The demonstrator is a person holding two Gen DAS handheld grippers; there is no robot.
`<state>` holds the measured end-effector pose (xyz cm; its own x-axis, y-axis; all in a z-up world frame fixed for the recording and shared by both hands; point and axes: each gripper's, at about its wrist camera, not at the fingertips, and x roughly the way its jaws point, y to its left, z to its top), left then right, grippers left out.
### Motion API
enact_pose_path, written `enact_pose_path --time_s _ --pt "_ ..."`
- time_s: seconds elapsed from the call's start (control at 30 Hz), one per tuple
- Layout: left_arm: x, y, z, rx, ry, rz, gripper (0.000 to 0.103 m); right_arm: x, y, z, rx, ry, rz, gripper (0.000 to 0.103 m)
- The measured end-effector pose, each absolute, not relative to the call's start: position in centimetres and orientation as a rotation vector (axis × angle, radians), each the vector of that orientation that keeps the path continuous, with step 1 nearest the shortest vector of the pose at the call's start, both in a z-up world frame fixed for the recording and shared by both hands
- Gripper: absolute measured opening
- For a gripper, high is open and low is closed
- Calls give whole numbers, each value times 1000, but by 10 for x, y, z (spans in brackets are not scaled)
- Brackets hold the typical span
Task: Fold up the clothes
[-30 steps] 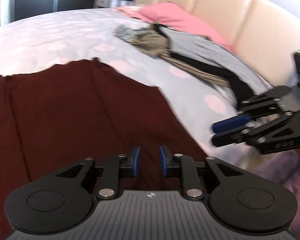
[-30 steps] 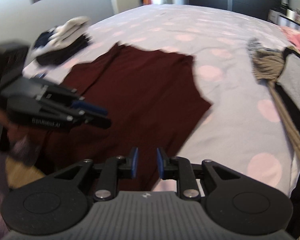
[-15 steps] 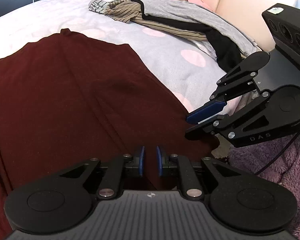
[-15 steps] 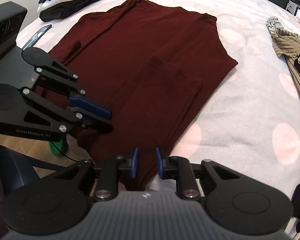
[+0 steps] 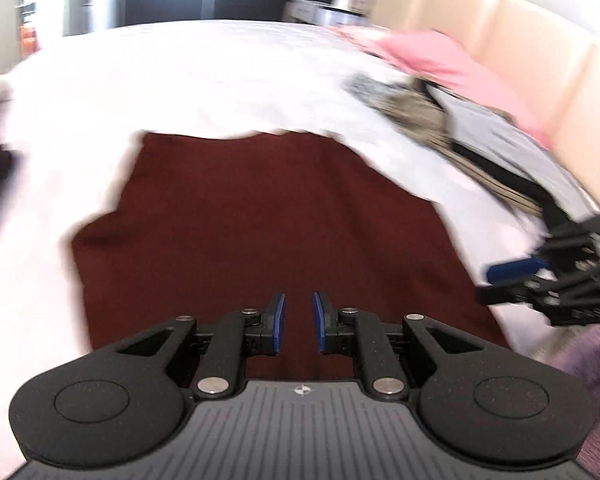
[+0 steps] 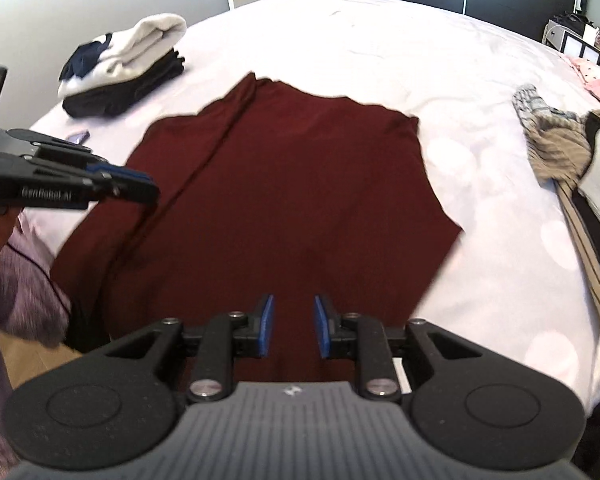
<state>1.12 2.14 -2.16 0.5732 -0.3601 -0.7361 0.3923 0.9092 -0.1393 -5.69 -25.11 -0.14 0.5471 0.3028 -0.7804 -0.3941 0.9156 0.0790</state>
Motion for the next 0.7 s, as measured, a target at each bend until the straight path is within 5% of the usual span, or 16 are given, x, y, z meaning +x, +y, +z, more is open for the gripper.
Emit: enact_pose_path --time_s 0.13,0.47,0.57,0.7 --pt "25 65 -20 0 873 -316 26 -32 -222 2 -132 892 420 26" --pt "-6 122 -41 -91 1057 -259 26 -40 -113 -18 -209 910 551 26" --pt "-24 130 -43 -107 1078 -279 45 -52 -84 -28 -262 920 575 27" --pt "-41 130 -53 -94 1126 -318 48 -70 -52 -37 -345 904 632 34"
